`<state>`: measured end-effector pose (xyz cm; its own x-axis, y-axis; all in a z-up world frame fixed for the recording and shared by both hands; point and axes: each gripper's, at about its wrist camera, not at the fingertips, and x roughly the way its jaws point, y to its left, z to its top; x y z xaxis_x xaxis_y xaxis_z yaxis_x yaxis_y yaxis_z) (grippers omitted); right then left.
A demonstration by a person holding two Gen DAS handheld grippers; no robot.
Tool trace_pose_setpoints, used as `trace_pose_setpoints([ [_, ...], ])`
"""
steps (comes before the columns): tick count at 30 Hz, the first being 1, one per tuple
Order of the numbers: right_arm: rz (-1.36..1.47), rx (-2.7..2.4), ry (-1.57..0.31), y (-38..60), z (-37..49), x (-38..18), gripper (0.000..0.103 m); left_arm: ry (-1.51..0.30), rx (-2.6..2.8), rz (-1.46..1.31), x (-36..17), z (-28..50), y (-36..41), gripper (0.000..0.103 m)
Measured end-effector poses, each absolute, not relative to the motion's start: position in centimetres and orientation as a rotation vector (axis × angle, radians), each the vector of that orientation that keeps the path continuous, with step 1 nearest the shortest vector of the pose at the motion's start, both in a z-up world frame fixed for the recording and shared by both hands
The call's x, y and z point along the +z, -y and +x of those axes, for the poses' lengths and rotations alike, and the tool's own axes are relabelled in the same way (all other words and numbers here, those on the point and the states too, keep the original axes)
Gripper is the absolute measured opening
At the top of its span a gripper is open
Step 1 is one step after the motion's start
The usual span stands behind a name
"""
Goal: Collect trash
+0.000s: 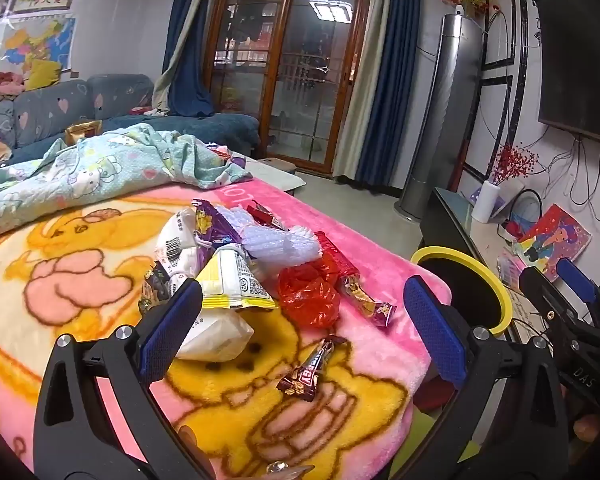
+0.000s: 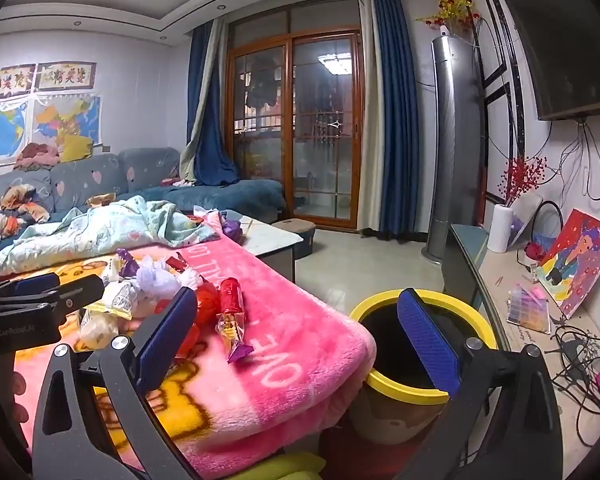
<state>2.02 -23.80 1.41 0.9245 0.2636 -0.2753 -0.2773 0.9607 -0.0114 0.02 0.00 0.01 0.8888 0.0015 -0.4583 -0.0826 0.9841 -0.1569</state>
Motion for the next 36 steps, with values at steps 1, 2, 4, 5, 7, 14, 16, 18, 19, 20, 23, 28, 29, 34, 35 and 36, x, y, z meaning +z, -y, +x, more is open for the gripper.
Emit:
trace_pose_setpoints([
  [1,-0.053,0.277,-0.274,23.8,2.0,1.4,0.097,-0.472,0.045,-0.17,0.0,0.0,0.0,0.093],
  [2,-0.052,0.276,-0.274,23.8,2.1,1.4,0.097,-0.472,0.045,-0.171,0.0,0.0,0.0,0.093],
  [4,-0.051,0.271,-0.275,23.8,2.1,1.4,0.097,-0.47,0.043,-0.173,0.1,0.0,0.0,0.093],
  [5,-0.049,0.269,-0.275,23.8,2.2,1.4,0.097,-0.472,0.046,-0.17,0.0,0.0,0.0,0.093],
  [7,-0.047,0.266,-0.275,23.9,2.2,1.4,0.097,-0.468,0.045,-0.165,0.1,0.0,0.1,0.093],
  [14,-0.055,0.268,-0.279,23.3,2.1,0.8,0.097,-0.466,0.039,-0.166,0.5,-0.2,-0.9,0.093],
  [16,-0.057,0.27,-0.282,23.5,2.1,0.9,0.097,-0.465,0.038,-0.158,0.6,-0.1,-0.8,0.093],
  [18,-0.058,0.27,-0.285,23.6,2.2,1.0,0.097,-0.458,0.04,-0.141,0.6,-0.3,-0.1,0.093],
  [19,-0.057,0.27,-0.287,23.5,2.3,1.2,0.097,-0.452,0.043,-0.135,0.5,-0.6,0.3,0.093],
  [20,-0.058,0.271,-0.289,23.5,2.3,1.1,0.097,-0.451,0.042,-0.135,0.6,-0.6,0.4,0.093],
  [23,-0.051,0.27,-0.3,23.8,2.8,1.0,0.097,-0.453,0.041,-0.138,0.6,-0.6,0.4,0.093],
  [28,-0.046,0.262,-0.311,23.9,3.1,1.1,0.097,-0.453,0.04,-0.14,0.6,-0.7,0.4,0.093],
  [29,-0.045,0.261,-0.313,23.9,3.2,1.1,0.097,-0.451,0.04,-0.138,0.6,-0.7,0.4,0.093],
  [34,-0.046,0.262,-0.315,23.9,3.2,1.1,0.097,-0.451,0.041,-0.138,0.5,-0.7,0.4,0.093],
  [35,-0.046,0.261,-0.315,23.9,3.2,1.1,0.097,-0.452,0.041,-0.138,0.6,-0.7,0.5,0.093],
  [36,-0.046,0.261,-0.313,23.9,3.2,1.0,0.097,-0.45,0.041,-0.138,0.5,-0.7,0.4,0.093],
])
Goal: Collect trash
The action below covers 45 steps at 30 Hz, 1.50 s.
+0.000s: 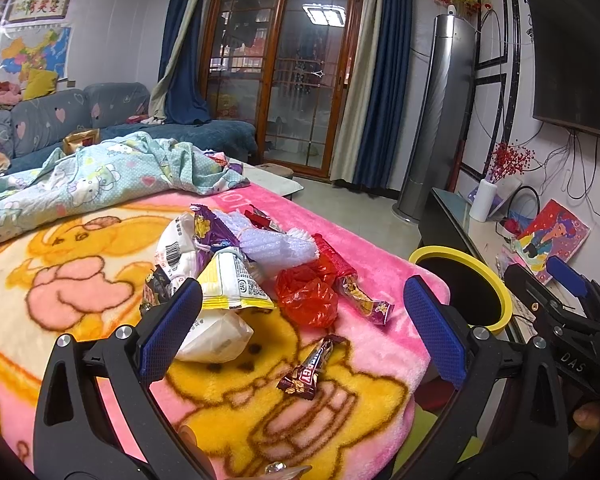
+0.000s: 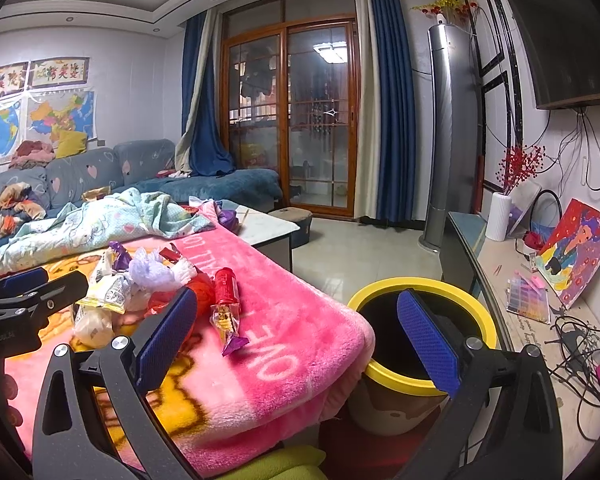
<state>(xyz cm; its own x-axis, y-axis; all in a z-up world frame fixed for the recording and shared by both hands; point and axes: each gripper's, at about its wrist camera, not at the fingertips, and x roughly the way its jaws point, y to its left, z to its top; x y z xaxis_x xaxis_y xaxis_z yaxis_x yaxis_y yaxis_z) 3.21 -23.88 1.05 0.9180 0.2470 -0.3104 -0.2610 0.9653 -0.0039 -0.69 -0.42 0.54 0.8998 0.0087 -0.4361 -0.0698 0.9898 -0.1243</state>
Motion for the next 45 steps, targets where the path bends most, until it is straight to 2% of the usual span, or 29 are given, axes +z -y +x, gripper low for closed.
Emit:
trace_pose_setpoints([
  [27,-0.048,0.263,-0.319,23.8,3.3,0.8,0.097,-0.46,0.043,-0.15,0.1,-0.7,0.5,0.093],
  [45,-0.124,0.408,-0.366,20.1,3.4,-0.3,0.097,-0.477,0.106,-0.262,-0.9,-0.7,-4.7,0.093],
])
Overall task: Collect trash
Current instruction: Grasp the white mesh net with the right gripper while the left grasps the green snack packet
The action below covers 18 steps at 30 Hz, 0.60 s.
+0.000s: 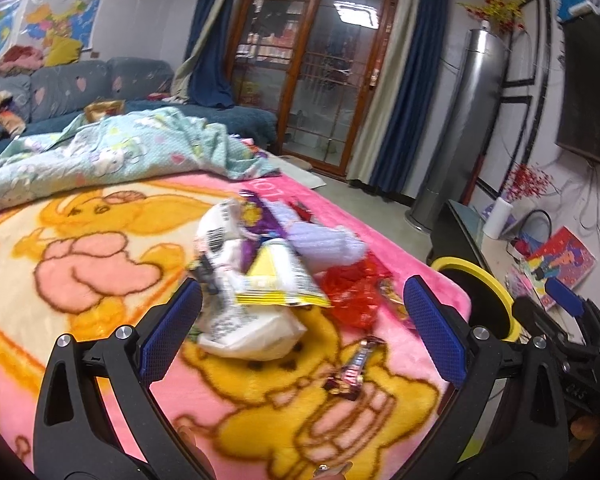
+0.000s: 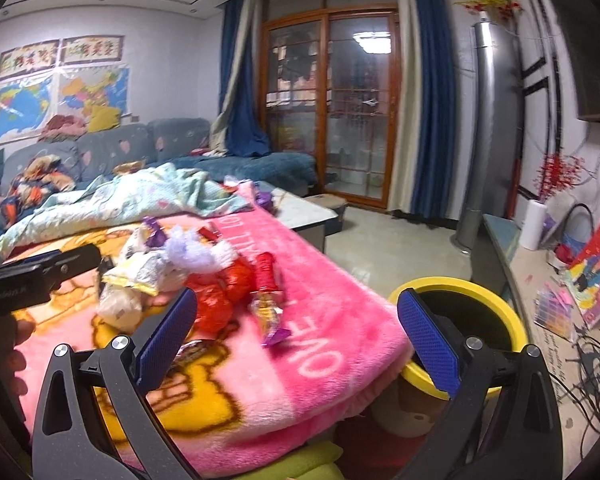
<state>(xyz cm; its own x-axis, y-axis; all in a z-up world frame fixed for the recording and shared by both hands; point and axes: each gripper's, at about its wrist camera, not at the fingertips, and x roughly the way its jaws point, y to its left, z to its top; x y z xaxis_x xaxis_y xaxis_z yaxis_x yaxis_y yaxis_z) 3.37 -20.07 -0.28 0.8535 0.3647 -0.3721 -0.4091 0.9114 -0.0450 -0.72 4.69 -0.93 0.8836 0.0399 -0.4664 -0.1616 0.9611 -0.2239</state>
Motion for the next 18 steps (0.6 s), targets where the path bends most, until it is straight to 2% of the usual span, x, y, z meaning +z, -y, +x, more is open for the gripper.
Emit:
trace_pose_setpoints([
  [14,-0.277,0.561,-0.402,13.7,6.2,-0.2,0.096,-0.52,0.206,-0.404,-2.3,-0.5,-12.3,0.093],
  [15,-0.292,0.574,-0.405,13.2,6.7,-0.3,0.094,-0.537,0.209,-0.406,-2.5,-0.2,-12.8,0.093],
  [16,-0.314,0.584,-0.407,12.6,7.1,-0.3,0.087,-0.554,0.209,-0.411,-2.8,0.1,-13.2,0.093],
  [18,-0.35,0.6,-0.408,11.4,7.9,-0.4,0.084,-0.598,0.209,-0.421,-3.3,0.8,-13.9,0.093],
])
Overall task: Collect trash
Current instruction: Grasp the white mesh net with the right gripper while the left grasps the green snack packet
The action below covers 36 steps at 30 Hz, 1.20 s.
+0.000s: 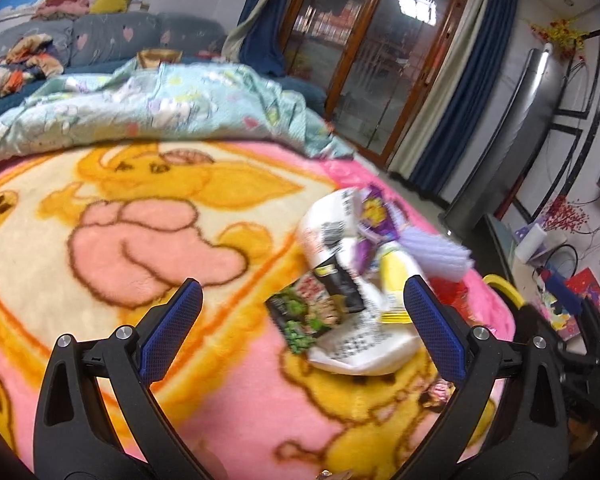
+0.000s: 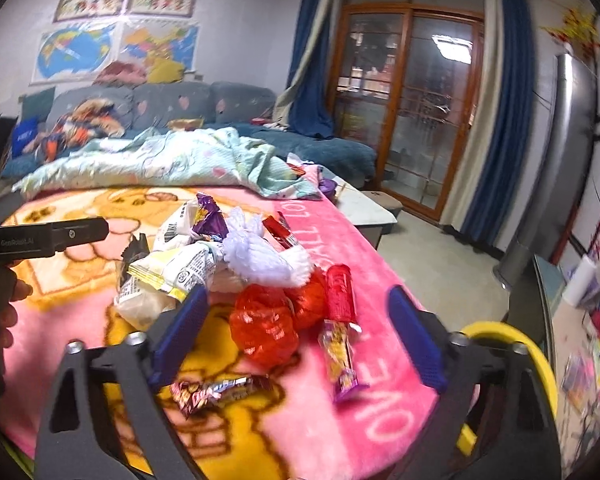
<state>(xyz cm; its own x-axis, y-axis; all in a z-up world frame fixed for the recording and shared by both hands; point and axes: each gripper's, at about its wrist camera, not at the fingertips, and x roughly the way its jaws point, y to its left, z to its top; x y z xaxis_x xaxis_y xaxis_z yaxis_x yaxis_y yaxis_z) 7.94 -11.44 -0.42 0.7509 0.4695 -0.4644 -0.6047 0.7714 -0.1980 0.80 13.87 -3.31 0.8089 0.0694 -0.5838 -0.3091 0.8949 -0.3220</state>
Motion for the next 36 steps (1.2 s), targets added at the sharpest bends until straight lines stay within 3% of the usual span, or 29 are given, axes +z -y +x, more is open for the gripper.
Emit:
trace_pose_setpoints([
  [6,-0.435,0.671,-0.413,8.8,10.4,-0.8,0.076,-0.679,0.132,-0.463,-4.4,2.8,-15.1,0.093],
  [14,-0.54,0.787,-0.422,5.5,12.3,-1.6,0.055,-0.729,0.091,-0.532,-5.4,4.6,-15.8,0.085],
  [19,-0.519,0.827,-0.486,4.3,13.3,-2.1,0.019,-0.765,0.071,-0.555,-6.2,5.6,-15.8,0.077],
  [20,-0.494,0.836,-0.504,4.4,13.4,-2.1,0.018,-0.768,0.067,-0.558,-6.3,5.7,-15.8,0.069],
  [27,-0.374,0.855,-0.565,5.4,13.3,-2.4,0.015,-0.768,0.017,-0.597,-6.9,5.6,-16.1,0.043],
  [31,-0.33,0.851,-0.562,6.2,12.9,-1.9,0.014,-0.745,-0.006,-0.594,-6.3,4.9,-15.8,0.022],
  [36,-0.269,0.831,-0.551,7.3,12.9,-1.1,0.014,-0.723,0.01,-0.572,-5.5,4.1,-15.9,0.011],
])
